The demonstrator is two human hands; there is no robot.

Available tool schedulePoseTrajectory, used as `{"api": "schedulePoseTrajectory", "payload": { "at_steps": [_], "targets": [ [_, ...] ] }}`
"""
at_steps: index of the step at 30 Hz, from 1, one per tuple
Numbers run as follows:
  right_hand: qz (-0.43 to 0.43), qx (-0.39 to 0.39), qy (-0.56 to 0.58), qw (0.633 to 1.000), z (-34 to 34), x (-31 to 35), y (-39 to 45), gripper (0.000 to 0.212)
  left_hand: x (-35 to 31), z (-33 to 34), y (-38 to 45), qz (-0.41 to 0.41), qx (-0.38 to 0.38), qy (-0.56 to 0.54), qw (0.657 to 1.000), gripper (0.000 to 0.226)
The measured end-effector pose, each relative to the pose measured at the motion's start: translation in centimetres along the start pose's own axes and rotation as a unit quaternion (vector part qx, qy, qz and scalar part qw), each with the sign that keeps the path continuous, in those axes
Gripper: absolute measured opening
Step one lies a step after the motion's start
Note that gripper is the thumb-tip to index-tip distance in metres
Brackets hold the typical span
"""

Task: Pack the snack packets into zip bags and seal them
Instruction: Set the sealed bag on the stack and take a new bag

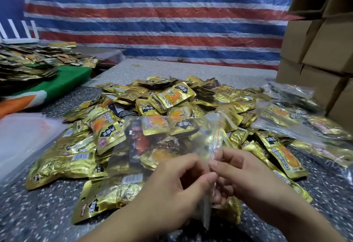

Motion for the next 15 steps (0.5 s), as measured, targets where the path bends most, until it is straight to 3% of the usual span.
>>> {"api": "schedulePoseTrajectory", "payload": {
  "at_steps": [5, 10, 15],
  "targets": [
    [-0.017, 0.029, -0.078, 0.996, 0.3, 0.0, -0.2, 0.02, 0.0, 0.1, 0.1, 0.004, 0.025, -0.045, 0.999, 0.03],
    [-0.031, 0.043, -0.134, 0.99, 0.6, 0.0, -0.2, 0.022, 0.9, -0.1, 0.1, -0.005, -0.003, 0.014, 1.0, 0.045],
    [-0.033, 0.051, -0.15, 0.987, 0.9, -0.1, -0.3, 0.025, 1.2, 0.0, -0.1, -0.017, 0.054, -0.007, 0.998, 0.049]
  ]
}}
Point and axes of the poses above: each hand's wrist, its own y-axis towards the middle knuckle, its own z-axis out of the palm, x = y × z, the point moved 5 cm from there along y, towards the middle knuckle, and after that the axes turned 14 degrees about y, right-handed, at the moved point
